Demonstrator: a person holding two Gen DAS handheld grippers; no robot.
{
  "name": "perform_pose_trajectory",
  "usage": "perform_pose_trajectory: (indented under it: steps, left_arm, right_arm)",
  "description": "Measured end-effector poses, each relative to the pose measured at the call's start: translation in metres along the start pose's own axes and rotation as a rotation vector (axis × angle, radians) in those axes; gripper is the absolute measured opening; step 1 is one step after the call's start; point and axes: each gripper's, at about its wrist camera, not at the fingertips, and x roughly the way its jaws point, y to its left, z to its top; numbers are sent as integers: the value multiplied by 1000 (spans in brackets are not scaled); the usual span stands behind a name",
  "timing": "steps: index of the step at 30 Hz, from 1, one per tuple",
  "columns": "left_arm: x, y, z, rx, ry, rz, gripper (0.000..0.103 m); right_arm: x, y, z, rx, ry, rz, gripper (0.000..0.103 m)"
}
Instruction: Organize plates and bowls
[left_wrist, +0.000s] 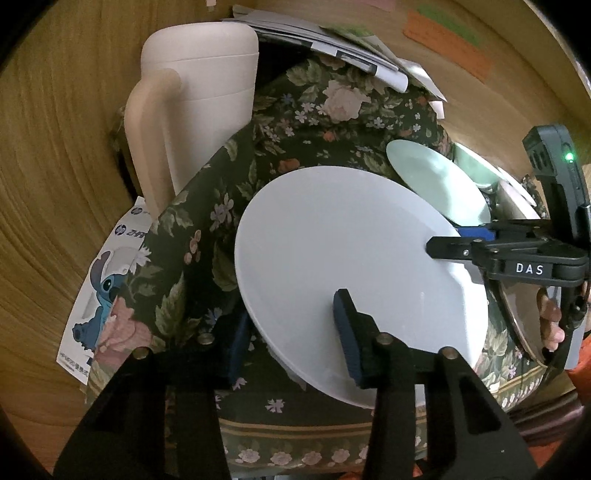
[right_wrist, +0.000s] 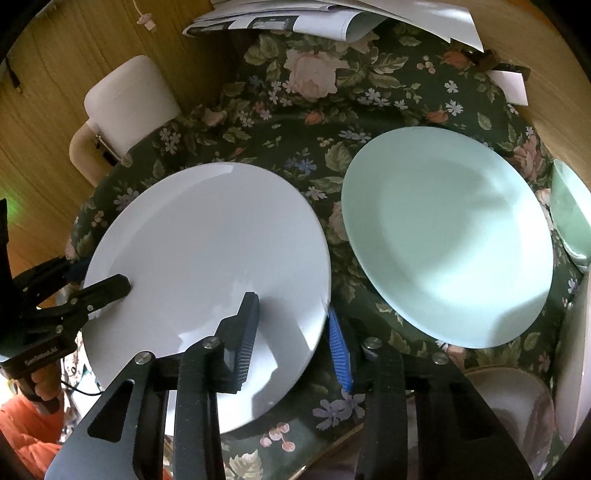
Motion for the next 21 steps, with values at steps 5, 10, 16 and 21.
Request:
perform_pose_trajectory:
  steps: [5, 10, 16, 21]
  left_arm:
    - [0, -2, -1, -6, -1, 15, 43]
    - [-1, -2, 1, -20, 3, 24, 43]
    - [-2, -4, 3, -45, -4, 10, 43]
    - [-10, -13, 6, -35, -35, 8, 43]
  right_arm:
    - [-1, -1, 1, 4, -3, 3, 30]
    - [-5, 0, -2, 17, -17, -2, 28]
    - [-15, -1, -7, 21, -48, -10, 28]
    - [-30, -5, -11, 27, -88, -18, 28]
